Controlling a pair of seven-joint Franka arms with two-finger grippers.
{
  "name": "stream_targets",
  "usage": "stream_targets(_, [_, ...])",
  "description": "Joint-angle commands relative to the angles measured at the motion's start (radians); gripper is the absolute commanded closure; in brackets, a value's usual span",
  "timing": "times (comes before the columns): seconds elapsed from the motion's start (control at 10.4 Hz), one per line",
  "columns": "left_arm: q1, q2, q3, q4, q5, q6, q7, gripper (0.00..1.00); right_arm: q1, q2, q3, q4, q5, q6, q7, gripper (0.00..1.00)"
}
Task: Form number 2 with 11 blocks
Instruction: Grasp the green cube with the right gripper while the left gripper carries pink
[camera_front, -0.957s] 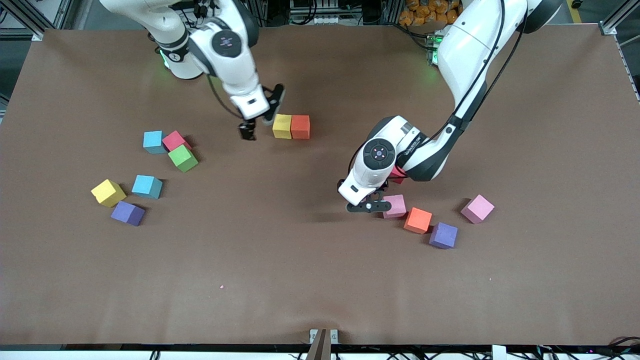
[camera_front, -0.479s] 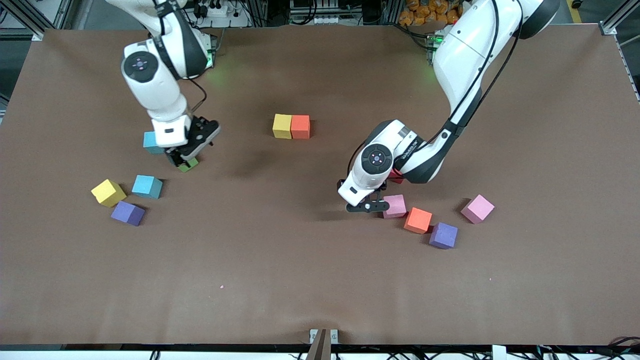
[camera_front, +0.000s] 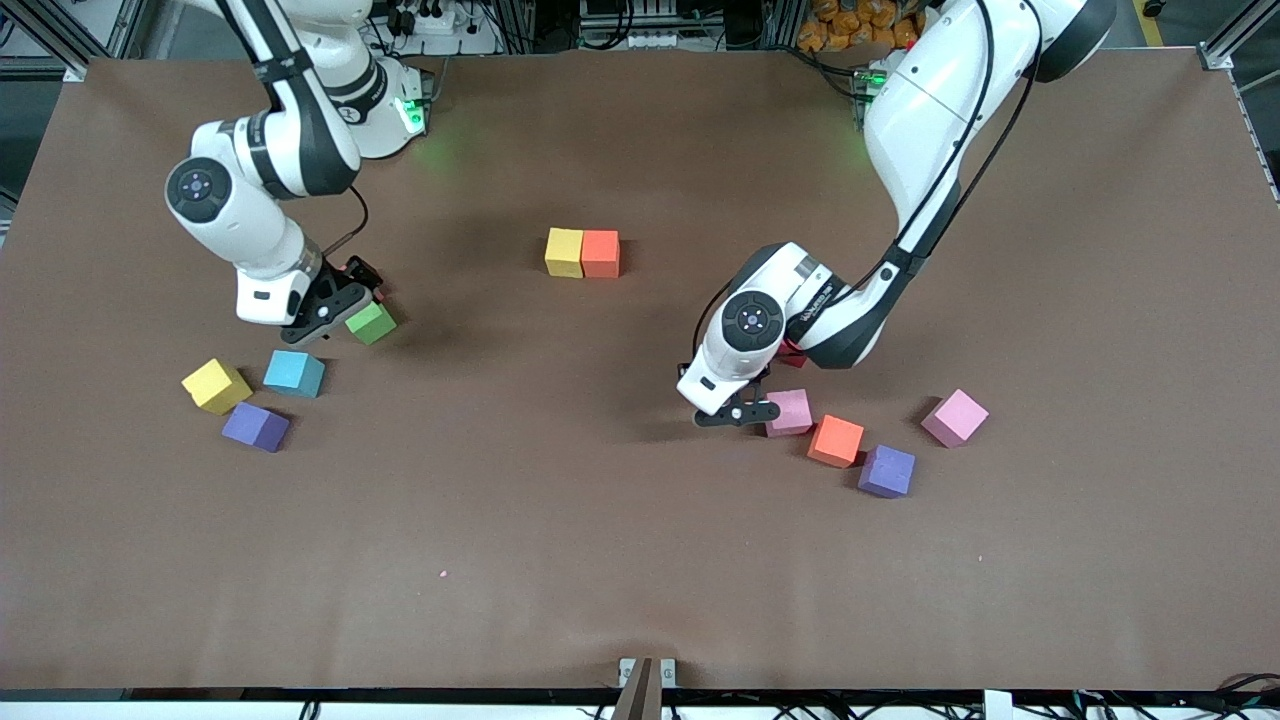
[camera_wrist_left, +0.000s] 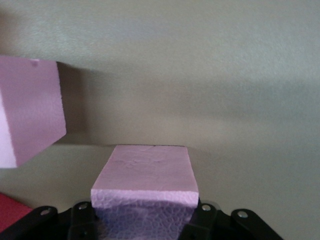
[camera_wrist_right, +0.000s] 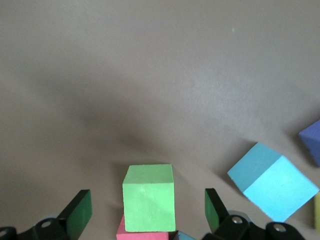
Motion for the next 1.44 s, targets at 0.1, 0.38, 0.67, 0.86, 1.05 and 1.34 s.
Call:
stream_targets(0.1, [-0.006, -0.045, 0.003, -0.009, -0.017, -0.014, -0.204, 0.97, -0.019, 0.040, 0.018, -0.032, 0.017, 0.021, 0.034, 0.00])
stream_targets(0.38, [-0.030, -0.083, 0.000, -0.019, -0.017, -0.046, -0.494, 0.97, -0.028, 0.072, 0.015, -0.063, 0.016, 0.104, -0.096, 0.00])
stream_targets(0.67, [-0.063, -0.180, -0.032, -0.120, -0.014, -0.045, -0.838, 0.97, -0.046, 0.118, 0.013, -0.141, 0.016, 0.246, -0.106, 0.00])
stream_targets(0.86, [-0.069, -0.298, -0.106, -0.286, -0.010, 0.043, -1.124, 0.97, -0.051, 0.148, 0.013, -0.152, 0.017, 0.255, -0.098, 0.00])
stream_targets(1.05, [-0.115, -0.367, -0.140, -0.431, 0.004, 0.157, -1.406, 0.97, -0.051, 0.197, 0.012, -0.150, 0.016, 0.315, -0.098, 0.00])
stream_targets(1.34, [-0.139, -0.341, -0.140, -0.451, 0.006, 0.254, -1.623, 0.96, -0.051, 0.191, 0.007, -0.133, 0.016, 0.305, -0.095, 0.43])
